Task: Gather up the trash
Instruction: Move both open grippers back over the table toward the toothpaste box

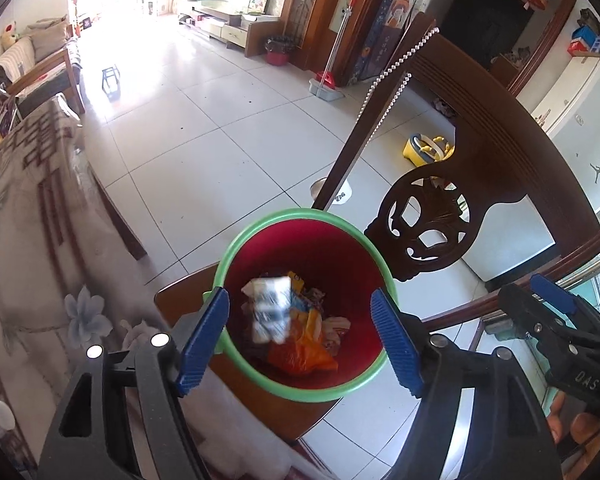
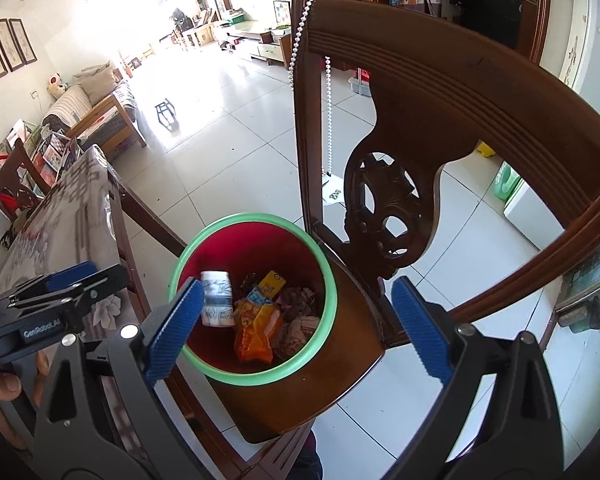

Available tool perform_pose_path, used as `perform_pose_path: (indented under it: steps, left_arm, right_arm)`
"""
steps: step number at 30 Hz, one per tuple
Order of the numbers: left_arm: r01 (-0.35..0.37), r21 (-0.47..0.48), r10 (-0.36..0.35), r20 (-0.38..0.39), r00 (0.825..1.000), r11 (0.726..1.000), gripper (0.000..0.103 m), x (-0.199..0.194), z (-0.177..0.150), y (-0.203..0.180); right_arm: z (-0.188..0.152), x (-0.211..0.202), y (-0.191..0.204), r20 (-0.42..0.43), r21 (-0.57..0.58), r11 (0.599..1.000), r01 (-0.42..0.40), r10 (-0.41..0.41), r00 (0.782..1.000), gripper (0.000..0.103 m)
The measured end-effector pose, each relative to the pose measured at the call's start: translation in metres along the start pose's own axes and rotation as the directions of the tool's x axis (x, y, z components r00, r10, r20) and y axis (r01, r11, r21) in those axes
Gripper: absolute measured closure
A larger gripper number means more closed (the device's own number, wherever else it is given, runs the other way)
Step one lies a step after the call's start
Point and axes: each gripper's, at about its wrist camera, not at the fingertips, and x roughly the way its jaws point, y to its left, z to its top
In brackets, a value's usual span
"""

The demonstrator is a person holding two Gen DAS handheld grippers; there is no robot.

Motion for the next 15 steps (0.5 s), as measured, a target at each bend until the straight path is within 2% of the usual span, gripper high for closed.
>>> perform_pose_path:
  steps: [3,7,12,15]
  left_arm:
    - [-0.023,-0.018,0.023,0.010,1.000,1.000,0.033,-0.018,-0.011,0.010]
    - [-0.018,-0.085,0.024,0.068,0.997,0.996,0.033,-0.059,-0.032,0.030]
    - [-0.062,-0.127,0.080,0.142,0.987,0.990,0.033,-0.113,-0.064,0.060]
    - [-0.087,-0.171,0.113,0.149,0.982,0.981,0.032,-0.139,-0.088,0.085]
  right_arm:
    - [-0.002,-0.003,0.015,0.000,-0.007,1.000,-0.025,0.025,1.000,0.010]
    - [-0.004,-0.009,0.050,0.007,-0.051,0.996,-0.074,0.074,0.997,0.010]
    - [-0.014,-0.021,0.101,0.012,-0.120,0.984,-0.134,0.136,0.991,0.010]
    - [-0.024,-0.029,0.131,0.004,-0.154,0.974,-0.165,0.167,0.986,0.009]
